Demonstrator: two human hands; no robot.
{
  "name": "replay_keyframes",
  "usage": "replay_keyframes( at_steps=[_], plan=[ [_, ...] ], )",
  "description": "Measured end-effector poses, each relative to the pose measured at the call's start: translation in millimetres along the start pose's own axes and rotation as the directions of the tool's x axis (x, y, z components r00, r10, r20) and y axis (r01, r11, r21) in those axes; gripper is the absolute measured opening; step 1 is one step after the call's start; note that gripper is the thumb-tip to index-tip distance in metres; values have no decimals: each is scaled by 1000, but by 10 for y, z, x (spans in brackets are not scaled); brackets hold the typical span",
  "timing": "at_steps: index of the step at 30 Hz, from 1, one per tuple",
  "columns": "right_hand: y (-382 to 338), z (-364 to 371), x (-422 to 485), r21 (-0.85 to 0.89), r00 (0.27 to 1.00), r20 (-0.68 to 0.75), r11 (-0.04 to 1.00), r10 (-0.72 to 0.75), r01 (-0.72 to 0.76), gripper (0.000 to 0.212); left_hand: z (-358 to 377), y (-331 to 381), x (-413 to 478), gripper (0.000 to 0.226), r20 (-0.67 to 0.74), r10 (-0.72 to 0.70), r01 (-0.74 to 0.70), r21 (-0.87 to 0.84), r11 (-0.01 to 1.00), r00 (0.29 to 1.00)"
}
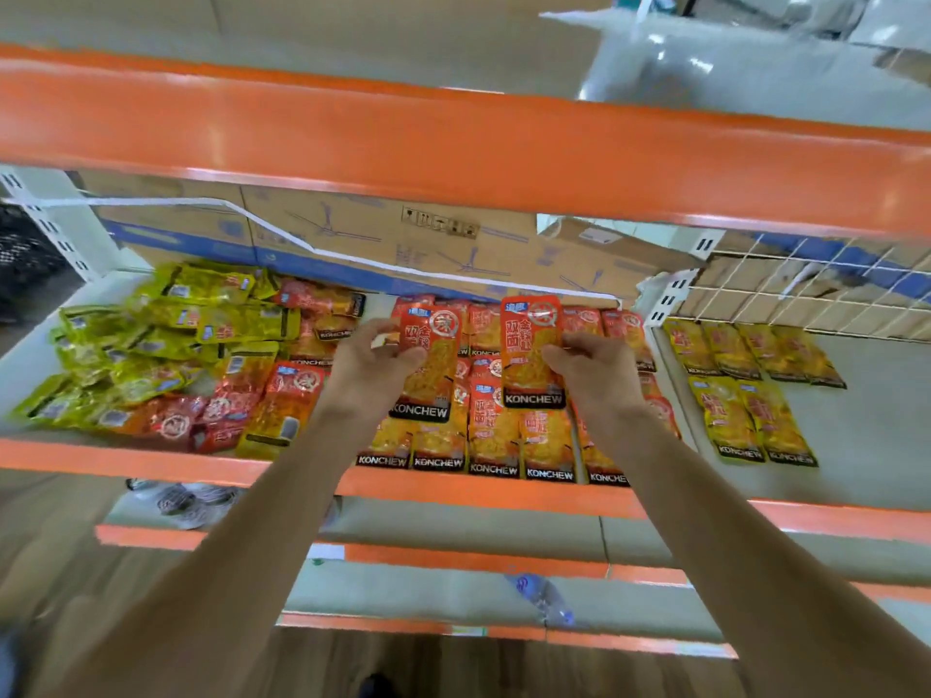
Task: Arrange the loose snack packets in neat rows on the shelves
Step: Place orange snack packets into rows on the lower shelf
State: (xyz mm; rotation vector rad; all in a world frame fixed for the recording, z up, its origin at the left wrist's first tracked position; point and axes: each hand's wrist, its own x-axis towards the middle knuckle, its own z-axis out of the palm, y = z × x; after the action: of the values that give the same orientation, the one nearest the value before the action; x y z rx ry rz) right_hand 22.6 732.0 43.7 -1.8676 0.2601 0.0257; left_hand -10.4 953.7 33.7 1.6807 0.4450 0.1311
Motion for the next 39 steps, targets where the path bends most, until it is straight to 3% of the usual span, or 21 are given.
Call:
replay_keyframes(
  at_steps=[4,9,16,21,26,30,33,39],
  plan=[
    [54,113,178,-71,998,-62,997,11,-15,40,136,-14,313,35,71,63,-70,96,993,995],
    [222,171,512,-242,993,-115,970,-11,-17,33,492,-89,629,38,101,121,-139,201,970,988],
    [342,244,990,-411,976,-98,902,-192,136,33,976,-185,1003,38,113,283,-305,340,889,952],
    [457,276,1225,-549,959,-22,805,-281,224,30,1113,-283,1252,33,132,318,-337,536,774,939],
    [597,335,1295,-698,925,23,656,-380,287,21,1078,-417,1369,50,170,281,-299,799,521,944],
    [587,284,1130,-770,887,188,498,-422,399,33,1008,-413,1236,53,303,442,-497,752,433,844],
    [634,249,1071,-781,860,362,388,-359,490,41,999,-449,1173,55,472,337,-569,762,309,814],
    [614,297,1186,-793,881,368,396,-297,464,41,1058,-440,1236,52,522,243,-571,788,229,818]
  ],
)
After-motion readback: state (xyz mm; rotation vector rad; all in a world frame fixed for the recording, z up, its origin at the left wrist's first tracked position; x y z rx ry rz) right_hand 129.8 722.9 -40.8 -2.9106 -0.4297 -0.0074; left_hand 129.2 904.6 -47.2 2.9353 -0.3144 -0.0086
